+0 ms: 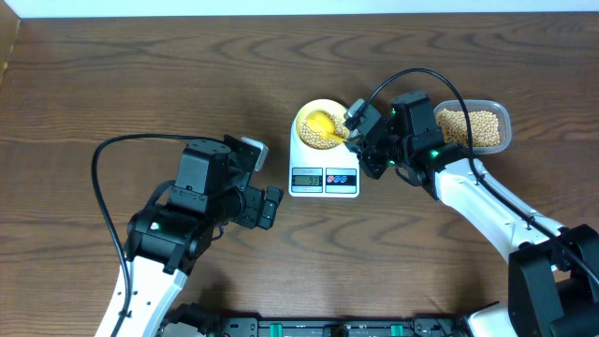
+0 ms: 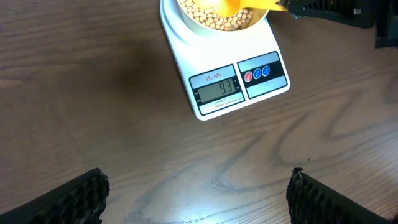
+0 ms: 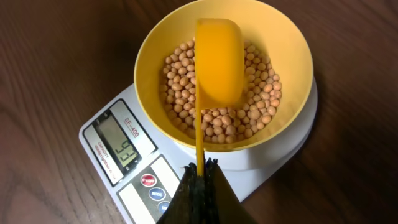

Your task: Scoop item into bowl and weigh 50g on scale

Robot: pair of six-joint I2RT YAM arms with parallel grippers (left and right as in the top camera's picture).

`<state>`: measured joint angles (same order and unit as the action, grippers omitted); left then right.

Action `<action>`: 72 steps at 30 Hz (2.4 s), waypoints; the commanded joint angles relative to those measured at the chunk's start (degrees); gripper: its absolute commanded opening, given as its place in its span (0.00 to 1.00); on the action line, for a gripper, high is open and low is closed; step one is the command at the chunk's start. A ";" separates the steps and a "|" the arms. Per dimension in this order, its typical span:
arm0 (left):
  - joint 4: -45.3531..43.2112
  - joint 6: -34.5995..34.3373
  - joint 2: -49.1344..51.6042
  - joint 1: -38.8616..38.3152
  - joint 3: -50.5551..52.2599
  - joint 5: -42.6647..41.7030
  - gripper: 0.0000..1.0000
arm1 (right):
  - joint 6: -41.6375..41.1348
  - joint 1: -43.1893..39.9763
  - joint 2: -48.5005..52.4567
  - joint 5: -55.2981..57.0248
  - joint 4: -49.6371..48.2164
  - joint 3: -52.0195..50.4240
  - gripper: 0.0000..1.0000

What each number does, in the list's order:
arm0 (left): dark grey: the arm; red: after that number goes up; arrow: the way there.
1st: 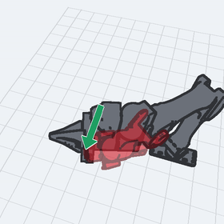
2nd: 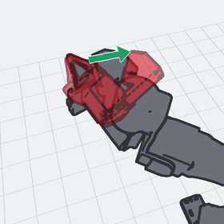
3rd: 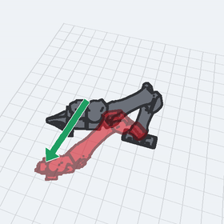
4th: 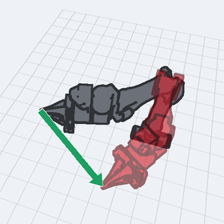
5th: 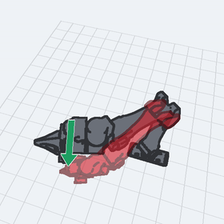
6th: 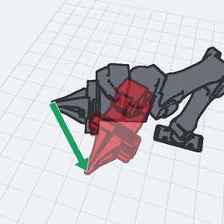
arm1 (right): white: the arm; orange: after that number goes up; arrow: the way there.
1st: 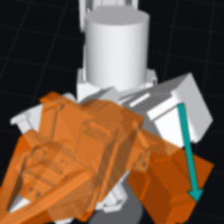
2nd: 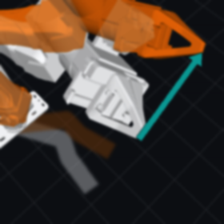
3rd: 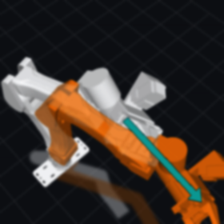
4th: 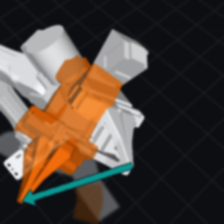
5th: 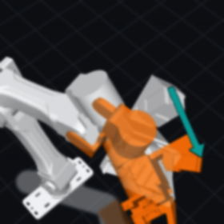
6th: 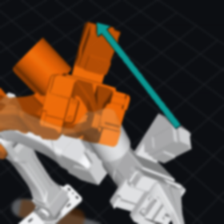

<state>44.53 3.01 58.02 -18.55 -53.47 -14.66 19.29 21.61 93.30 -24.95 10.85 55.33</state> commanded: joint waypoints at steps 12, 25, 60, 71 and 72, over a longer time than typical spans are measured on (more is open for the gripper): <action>-0.09 0.11 -0.04 -0.13 0.02 0.59 0.94 | -3.74 -0.42 0.68 -1.84 -1.11 0.13 0.01; -0.09 0.13 -0.04 -0.13 0.02 0.59 0.94 | -9.20 -5.46 0.68 -11.67 -2.25 0.13 0.01; -0.09 0.11 -0.04 -0.13 0.02 0.59 0.94 | 1.07 0.81 0.72 -1.66 1.33 0.11 0.01; -0.09 0.11 -0.04 -0.13 0.02 0.59 0.94 | -5.42 -1.40 0.72 -3.30 -1.22 0.11 0.01; -0.09 0.13 -0.04 -0.13 0.02 0.59 0.94 | -5.57 -1.66 0.72 -4.13 -1.40 0.11 0.01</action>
<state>44.53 3.01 58.02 -18.55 -53.47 -14.66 17.23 21.06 93.36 -26.37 10.13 55.33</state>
